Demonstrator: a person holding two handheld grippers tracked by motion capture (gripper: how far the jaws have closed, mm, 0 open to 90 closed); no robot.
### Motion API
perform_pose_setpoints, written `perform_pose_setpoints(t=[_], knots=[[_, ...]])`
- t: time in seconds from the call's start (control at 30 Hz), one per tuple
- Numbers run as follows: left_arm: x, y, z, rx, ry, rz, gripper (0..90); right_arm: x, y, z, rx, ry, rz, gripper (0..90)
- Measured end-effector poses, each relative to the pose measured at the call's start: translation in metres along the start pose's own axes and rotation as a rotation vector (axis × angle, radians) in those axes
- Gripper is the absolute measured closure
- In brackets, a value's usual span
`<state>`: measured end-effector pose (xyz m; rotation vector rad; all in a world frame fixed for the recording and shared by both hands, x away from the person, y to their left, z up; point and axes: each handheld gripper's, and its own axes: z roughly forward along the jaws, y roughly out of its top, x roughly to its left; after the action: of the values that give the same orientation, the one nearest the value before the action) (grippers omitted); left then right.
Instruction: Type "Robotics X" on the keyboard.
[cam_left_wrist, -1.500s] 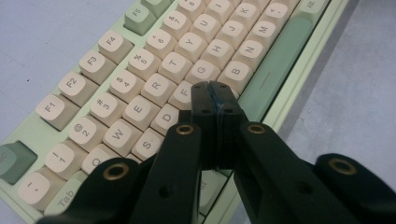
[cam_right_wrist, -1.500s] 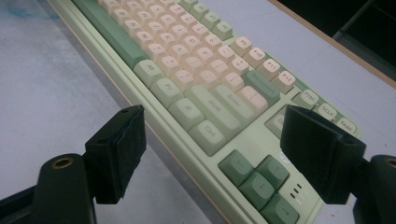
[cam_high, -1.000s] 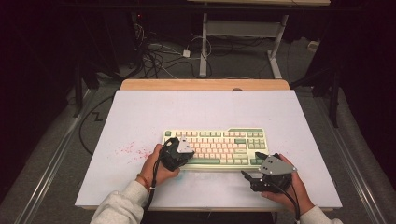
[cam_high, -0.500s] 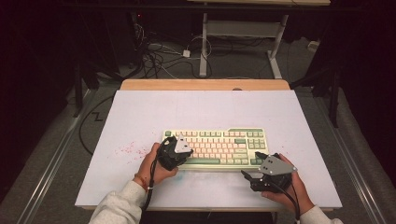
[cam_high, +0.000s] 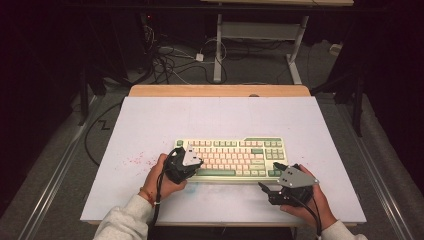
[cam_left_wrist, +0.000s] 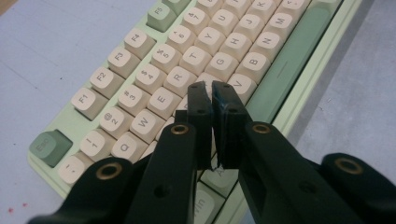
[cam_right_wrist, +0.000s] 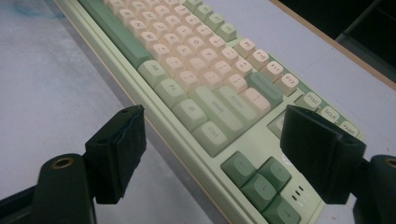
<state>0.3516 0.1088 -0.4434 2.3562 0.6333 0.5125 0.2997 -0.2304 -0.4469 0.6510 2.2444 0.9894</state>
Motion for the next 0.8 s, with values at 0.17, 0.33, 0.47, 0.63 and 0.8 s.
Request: perform_pose_setpoints(t=[0.17,0.33,0.47,0.63,0.8], knots=[[-0.0010,-0.0022,-0.0017,-0.002,0.004,0.008,82.6,0.0002,0.0002,0.0003,0.001,0.001,-0.001,22.8],[-0.0024,-0.0048,-0.0038,-0.004,0.014,0.014,81.8,0.0002,0.0004,0.0002,0.000,0.001,-0.001,22.8],[-0.0037,-0.0070,-0.0062,-0.011,0.014,0.016,81.2,0.0003,0.0007,-0.0003,-0.004,0.000,0.001,22.7],[-0.0031,-0.0074,-0.0091,-0.018,0.023,0.015,81.9,0.0006,0.0009,-0.0007,-0.004,0.001,0.002,22.7],[0.0027,-0.0073,-0.0102,-0.020,0.024,0.001,82.5,0.0014,0.0014,0.0001,-0.004,0.006,0.000,22.7]])
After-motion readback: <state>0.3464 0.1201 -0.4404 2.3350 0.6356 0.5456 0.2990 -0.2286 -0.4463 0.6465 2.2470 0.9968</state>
